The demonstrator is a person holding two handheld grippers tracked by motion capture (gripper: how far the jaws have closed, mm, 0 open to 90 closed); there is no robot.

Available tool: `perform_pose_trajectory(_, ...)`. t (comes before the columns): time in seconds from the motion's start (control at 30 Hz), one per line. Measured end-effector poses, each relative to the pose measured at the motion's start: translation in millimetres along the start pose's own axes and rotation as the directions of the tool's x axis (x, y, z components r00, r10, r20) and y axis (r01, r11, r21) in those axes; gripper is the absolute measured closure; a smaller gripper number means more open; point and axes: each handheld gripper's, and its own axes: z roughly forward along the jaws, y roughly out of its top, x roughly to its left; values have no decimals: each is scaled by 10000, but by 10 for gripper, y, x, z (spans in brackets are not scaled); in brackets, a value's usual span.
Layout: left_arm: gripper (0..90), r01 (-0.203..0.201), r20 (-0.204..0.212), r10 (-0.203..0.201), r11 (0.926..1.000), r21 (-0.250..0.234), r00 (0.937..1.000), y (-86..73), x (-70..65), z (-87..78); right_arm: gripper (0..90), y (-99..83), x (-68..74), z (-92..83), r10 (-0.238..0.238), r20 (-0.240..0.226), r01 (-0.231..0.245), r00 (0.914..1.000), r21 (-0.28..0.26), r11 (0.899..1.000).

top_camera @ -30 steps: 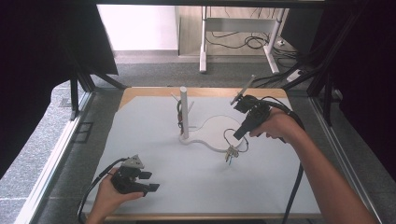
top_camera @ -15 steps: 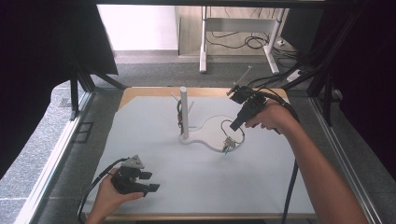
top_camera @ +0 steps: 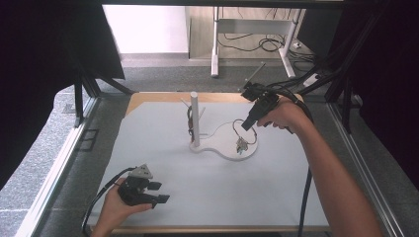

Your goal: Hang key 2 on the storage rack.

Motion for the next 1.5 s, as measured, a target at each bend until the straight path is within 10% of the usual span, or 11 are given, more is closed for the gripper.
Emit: perform_pose_trajectory(1.5, 414, -123, 463, 132, 9997, -197, 9988, 38, -83, -10, 876, 660, -146, 346, 340, -130, -339, 9993, 80, 9994)
